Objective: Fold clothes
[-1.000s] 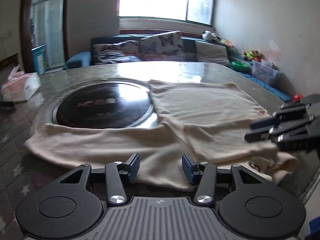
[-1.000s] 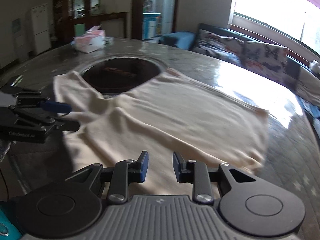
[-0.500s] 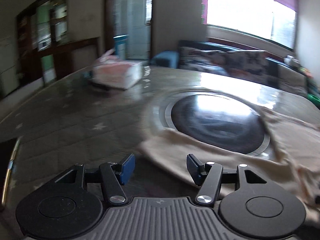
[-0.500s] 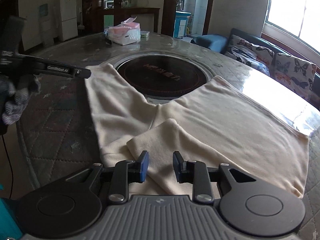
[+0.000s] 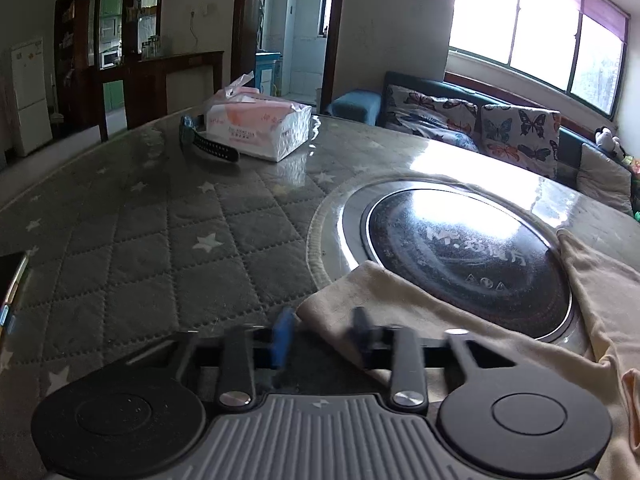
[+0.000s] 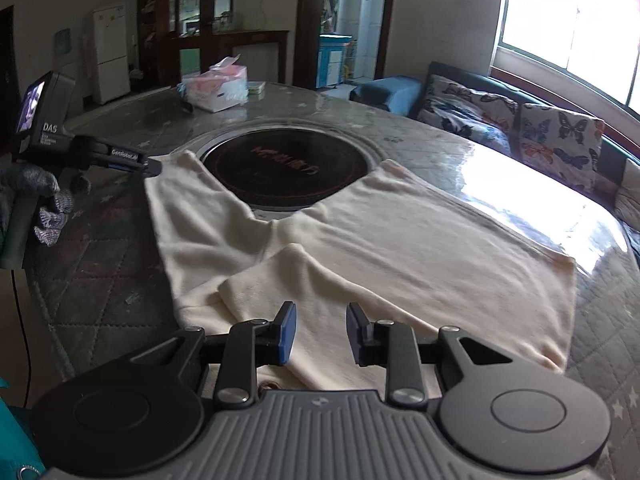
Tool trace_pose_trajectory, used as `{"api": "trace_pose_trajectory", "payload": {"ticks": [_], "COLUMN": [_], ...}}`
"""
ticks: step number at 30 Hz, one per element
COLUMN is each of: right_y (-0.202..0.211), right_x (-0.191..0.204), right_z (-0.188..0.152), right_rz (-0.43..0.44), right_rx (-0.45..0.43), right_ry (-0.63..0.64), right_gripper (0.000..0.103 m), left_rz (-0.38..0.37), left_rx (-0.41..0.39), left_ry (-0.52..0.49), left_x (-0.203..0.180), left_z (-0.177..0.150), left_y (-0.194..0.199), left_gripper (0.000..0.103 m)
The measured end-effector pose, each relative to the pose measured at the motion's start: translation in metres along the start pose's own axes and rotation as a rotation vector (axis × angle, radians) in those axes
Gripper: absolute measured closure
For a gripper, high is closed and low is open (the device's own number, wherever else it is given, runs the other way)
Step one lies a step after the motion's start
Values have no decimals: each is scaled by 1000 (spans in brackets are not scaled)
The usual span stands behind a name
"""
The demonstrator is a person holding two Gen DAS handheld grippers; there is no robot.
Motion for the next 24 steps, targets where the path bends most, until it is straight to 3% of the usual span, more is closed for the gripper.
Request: {"api": "trace_pose_trajectory", "payload": {"ticks": [3,8,15,24], "right_y": [7,22,43,68], "right_x": [-8,-23,-47,-77], "right_z": [-6,-17,-39,-74], "right_rz": [-21,-58,-115,-196], "right_rx": [-7,-31,-57,-85], "right_ry": [-27,-86,-160,-279], "right_gripper": [76,76,76,76], "left_rz": [-36,-135,-364,-619], "left_rx": [-20,-73,-101,-54], "left_ry": [3,-46,-124,-271], "left_x": [-6,-39,-116,-219], "left_z": [4,13,16,-18], "left_y": [8,37,90,136], "left_gripper": [96,98,98,98]}}
Point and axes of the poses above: each gripper's, at about its wrist camera, not at the fingertips, and y roughly against the way its jaws point, x to its left, z to its top, the point moved 4 cm from there along -y, roughly the way its jaws point, and after that the axes turned 10 degrees about y, right-handed, at the moved point
